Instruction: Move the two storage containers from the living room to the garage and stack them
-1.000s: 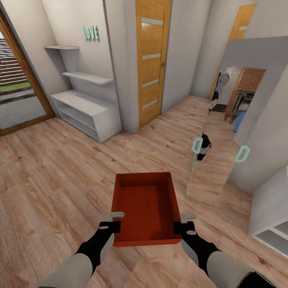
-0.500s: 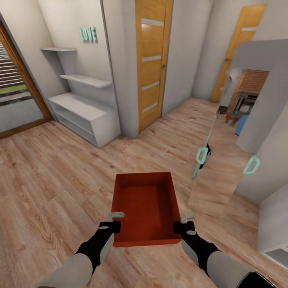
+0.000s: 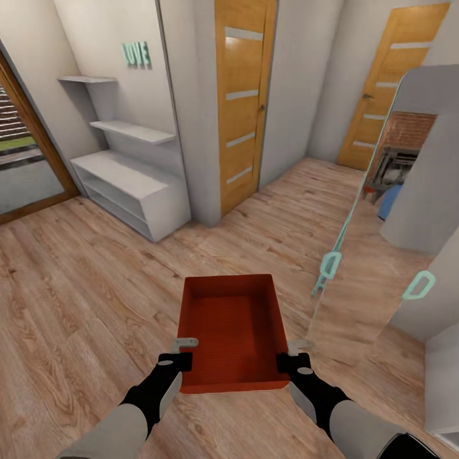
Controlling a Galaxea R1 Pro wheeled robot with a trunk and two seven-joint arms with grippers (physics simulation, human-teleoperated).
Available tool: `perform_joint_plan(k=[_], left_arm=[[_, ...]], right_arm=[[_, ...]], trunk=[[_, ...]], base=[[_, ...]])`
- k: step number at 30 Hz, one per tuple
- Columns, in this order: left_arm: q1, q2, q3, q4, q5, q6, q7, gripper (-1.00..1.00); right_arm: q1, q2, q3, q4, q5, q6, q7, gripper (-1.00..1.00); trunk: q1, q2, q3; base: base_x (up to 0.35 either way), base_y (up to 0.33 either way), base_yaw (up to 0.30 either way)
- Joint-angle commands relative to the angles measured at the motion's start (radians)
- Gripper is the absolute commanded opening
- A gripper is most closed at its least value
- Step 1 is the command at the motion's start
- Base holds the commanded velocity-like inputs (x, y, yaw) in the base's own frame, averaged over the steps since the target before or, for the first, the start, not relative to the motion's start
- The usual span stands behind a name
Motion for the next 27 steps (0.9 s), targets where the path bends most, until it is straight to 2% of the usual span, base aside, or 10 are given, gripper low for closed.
perform_joint_plan(k=[1,27], left_arm=[[0.0,0.021,-0.018,0.007,0.019,0.005,0.01,-1.0],[0.0,0.021,-0.018,0.007,0.019,0.005,0.01,-1.0]], right_arm=[[-0.002,-0.044,-0.019,-0.005,0.005,-0.002,-0.006,-1.0],[-0.002,-0.045,-0.019,-0.005,0.005,-0.002,-0.006,-1.0]], trunk=[[0.001,-0.001,-0.001],[0.001,-0.001,-0.001]], base=[[0.322,0.0,0.0],[0.322,0.0,0.0]])
